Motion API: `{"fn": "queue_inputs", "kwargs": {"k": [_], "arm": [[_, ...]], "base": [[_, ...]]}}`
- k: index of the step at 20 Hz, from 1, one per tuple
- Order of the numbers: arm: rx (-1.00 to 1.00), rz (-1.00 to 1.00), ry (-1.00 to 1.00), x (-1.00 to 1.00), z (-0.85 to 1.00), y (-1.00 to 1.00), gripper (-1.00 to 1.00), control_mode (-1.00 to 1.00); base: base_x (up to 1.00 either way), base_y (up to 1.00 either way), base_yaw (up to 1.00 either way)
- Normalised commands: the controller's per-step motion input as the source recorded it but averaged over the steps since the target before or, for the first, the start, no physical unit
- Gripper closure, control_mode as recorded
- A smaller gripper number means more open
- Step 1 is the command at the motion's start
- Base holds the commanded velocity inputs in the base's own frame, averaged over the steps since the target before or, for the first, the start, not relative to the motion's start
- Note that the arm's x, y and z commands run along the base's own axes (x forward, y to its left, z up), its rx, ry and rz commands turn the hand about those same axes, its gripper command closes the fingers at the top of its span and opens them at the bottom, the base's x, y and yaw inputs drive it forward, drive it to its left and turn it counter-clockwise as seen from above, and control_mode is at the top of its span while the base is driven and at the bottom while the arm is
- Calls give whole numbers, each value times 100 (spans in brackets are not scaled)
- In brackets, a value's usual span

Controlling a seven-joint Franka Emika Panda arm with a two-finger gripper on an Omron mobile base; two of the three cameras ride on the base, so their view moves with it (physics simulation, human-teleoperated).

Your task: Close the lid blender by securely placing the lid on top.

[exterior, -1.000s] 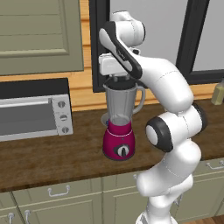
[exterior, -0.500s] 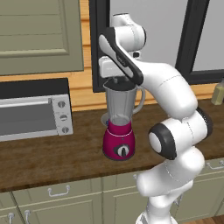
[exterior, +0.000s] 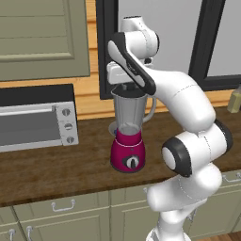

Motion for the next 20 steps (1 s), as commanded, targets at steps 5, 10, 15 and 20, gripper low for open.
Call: {"fn": "queue_inputs", "kwargs": {"k": [5,10,15,20], "arm": [[0,0,0,0,0,0,-100,-100],[0,0,-4,0,1,0,-100,-100],[0,0,-7,-5,7,0,-100,-100],[14,0,-29,-82,-8,-64,-100,-100]], "base": [[0,0,0],[0,0,0],[0,0,0],[0,0,0]]}}
